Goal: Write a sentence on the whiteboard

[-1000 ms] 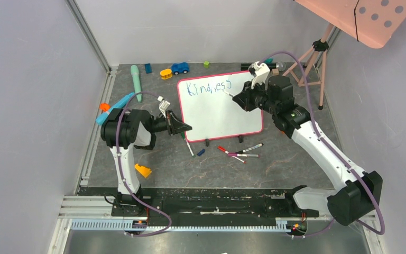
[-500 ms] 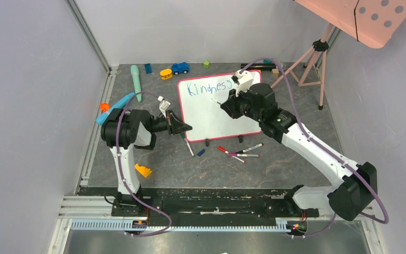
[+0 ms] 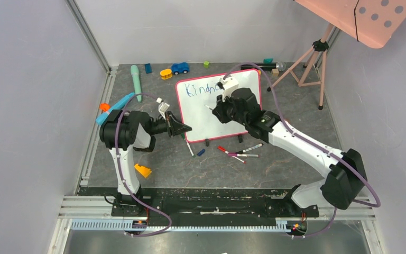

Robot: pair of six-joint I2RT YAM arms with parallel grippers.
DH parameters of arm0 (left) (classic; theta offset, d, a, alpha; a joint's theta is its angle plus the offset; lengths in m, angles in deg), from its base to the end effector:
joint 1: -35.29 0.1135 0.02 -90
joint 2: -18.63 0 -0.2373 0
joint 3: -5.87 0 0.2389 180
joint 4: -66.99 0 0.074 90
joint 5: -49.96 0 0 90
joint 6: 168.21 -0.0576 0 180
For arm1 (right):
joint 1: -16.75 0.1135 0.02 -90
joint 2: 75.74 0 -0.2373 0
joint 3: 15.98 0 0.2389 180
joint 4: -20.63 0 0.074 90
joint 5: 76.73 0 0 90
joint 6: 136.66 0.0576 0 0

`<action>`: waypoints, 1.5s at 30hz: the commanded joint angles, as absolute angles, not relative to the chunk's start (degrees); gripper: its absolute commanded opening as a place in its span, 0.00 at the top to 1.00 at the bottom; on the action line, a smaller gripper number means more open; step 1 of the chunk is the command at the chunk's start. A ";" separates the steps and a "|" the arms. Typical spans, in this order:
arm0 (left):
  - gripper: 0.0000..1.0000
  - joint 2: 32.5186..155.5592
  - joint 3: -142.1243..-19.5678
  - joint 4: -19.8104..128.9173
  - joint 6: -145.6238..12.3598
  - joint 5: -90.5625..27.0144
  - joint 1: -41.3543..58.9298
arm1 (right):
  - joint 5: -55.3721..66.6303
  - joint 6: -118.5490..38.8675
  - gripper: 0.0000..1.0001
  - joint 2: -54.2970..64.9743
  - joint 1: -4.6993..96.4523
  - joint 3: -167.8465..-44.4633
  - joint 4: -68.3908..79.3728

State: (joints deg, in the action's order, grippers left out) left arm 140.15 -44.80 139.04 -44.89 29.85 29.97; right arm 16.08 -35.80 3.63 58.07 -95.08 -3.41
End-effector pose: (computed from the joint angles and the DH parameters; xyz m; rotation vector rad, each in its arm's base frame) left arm 0.3098 -0.0832 0.0921 0.6475 1.6429 -1.4335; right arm 0.2535 0.2191 0.2915 -0.5034 1.9717 0.5329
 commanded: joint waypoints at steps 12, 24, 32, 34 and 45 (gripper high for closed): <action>0.97 144.69 -48.36 141.66 -52.47 33.08 29.84 | 20.01 -38.03 1.00 11.66 60.96 -104.41 -0.61; 0.98 143.54 -46.31 141.66 -53.30 28.77 30.19 | 22.18 -38.84 1.00 14.61 61.12 -107.58 -1.17; 0.95 142.23 -44.16 141.66 -52.53 21.72 30.51 | 22.59 -40.35 1.00 14.19 61.07 -108.48 -2.00; 0.94 141.88 -43.44 141.66 -52.20 19.18 30.54 | 22.28 -40.98 1.00 14.22 61.17 -108.89 -2.47; 0.98 141.54 -42.33 141.66 -51.11 14.42 30.52 | 20.32 -42.91 1.00 15.66 61.07 -110.73 -3.39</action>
